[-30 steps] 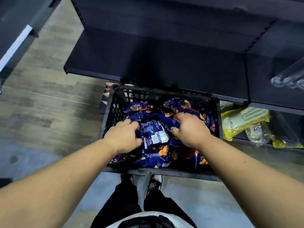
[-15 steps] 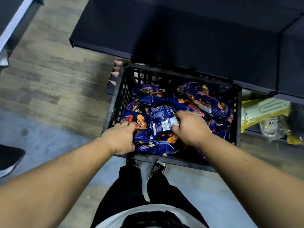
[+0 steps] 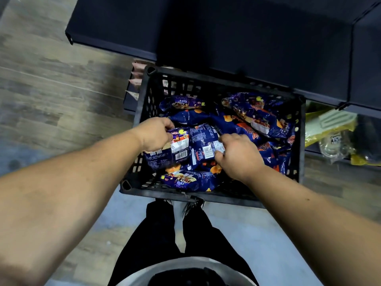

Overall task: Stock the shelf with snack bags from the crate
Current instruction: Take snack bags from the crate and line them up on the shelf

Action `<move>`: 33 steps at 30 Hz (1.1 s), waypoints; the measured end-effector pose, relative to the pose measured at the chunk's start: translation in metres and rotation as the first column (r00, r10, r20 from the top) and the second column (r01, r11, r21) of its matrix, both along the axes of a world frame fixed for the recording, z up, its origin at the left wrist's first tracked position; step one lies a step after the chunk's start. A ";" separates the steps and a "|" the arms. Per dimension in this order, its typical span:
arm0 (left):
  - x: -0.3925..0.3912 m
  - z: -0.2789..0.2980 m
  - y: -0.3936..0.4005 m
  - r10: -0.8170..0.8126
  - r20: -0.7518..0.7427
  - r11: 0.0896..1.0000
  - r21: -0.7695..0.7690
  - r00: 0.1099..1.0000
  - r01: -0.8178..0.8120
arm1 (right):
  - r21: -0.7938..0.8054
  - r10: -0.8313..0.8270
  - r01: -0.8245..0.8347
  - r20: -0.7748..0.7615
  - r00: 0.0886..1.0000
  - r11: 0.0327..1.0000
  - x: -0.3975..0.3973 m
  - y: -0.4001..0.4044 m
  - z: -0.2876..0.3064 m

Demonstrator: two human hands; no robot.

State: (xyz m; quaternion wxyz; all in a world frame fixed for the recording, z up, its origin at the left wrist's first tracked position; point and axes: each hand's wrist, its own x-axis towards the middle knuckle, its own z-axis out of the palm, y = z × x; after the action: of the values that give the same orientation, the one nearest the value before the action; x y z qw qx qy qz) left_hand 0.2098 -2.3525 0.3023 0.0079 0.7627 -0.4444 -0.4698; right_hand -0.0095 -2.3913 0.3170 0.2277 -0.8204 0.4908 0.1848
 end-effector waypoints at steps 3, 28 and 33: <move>-0.001 0.000 -0.003 -0.122 0.109 0.992 0.058 0.987 0.116 | 0.004 -0.010 0.010 0.003 1.000 1.000 0.002 0.000 -0.002; -0.030 0.016 -0.025 0.626 -0.320 0.779 0.287 0.711 -0.557 | 0.053 -0.079 0.075 0.076 0.994 0.996 -0.005 -0.011 0.001; -0.028 0.015 -0.028 0.428 -0.266 0.903 0.158 0.864 -0.399 | 0.064 -0.100 0.094 0.106 0.989 0.994 -0.007 -0.012 0.000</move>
State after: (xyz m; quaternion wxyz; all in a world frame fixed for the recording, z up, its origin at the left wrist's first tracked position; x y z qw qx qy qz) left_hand 0.1818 -2.3802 0.3169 0.1374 0.7611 -0.2408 -0.5865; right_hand -0.0170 -2.4037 0.3166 0.2867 -0.7974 0.5114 0.1426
